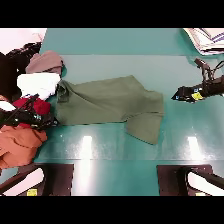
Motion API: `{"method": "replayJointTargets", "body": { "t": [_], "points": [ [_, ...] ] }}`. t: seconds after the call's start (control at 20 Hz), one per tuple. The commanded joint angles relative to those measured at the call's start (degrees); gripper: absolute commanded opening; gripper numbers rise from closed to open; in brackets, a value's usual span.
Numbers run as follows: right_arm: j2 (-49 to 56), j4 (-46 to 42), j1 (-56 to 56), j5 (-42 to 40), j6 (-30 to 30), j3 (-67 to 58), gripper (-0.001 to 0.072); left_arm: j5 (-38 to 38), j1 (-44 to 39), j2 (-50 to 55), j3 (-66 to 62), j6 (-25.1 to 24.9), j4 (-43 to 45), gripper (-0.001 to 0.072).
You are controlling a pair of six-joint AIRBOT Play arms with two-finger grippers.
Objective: Fold the shirts.
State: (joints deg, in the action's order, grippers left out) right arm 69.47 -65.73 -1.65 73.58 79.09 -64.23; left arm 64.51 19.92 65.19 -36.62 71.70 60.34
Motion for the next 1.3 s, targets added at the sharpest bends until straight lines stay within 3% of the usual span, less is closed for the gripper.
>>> {"method": "replayJointTargets", "body": {
  "t": [0.0,0.2,0.3,0.6,0.65,0.7,0.85,0.95,1.15,1.25],
  "points": [
    [-0.26,0.26,0.20,0.11,-0.13,0.35,0.0333,-4.13,-0.42,1.25,1.33,-0.15,-2.69,0.0426],
    [-0.26,0.04,0.22,0.52,-0.13,0.37,0.0334,-6.56,-2.95,1.70,1.31,0.33,-2.75,0.0421],
    [-0.26,-1.46,0.26,1.92,-0.13,0.42,0.0334,-6.62,-2.93,1.68,1.01,0.31,-3.17,0.0042],
    [-0.17,-4.26,5.62,3.04,-0.13,5.90,0.0334,-1.79,-2.93,1.64,-5.57,-0.07,-3.80,0.0027],
    [0.07,-4.07,7.19,1.73,-0.13,8.37,0.0368,-0.72,-2.93,1.64,-7.04,-0.17,-3.89,0.0027],
    [1.16,-1.97,8.59,0.94,-0.61,10.56,0.0474,-0.28,-2.93,1.64,-8.24,-0.17,-3.98,0.0027],
    [6.93,10.23,10.19,-1.05,-5.25,14.40,0.0479,0.50,-2.93,1.64,-10.14,-0.17,-5.11,0.0027],
    [10.88,13.92,7.98,-2.38,-6.36,14.64,0.0476,0.50,-2.93,1.64,-10.27,-0.17,-5.33,0.0027],
    [13.35,15.19,2.45,-6.97,-6.62,14.62,0.0412,0.66,-2.93,1.64,-10.27,-0.17,-5.27,0.0027],
    [13.29,15.06,1.18,-8.13,-6.62,14.14,0.0269,0.68,-2.93,1.64,-10.27,-0.17,-5.29,0.0027]
  ]
}}
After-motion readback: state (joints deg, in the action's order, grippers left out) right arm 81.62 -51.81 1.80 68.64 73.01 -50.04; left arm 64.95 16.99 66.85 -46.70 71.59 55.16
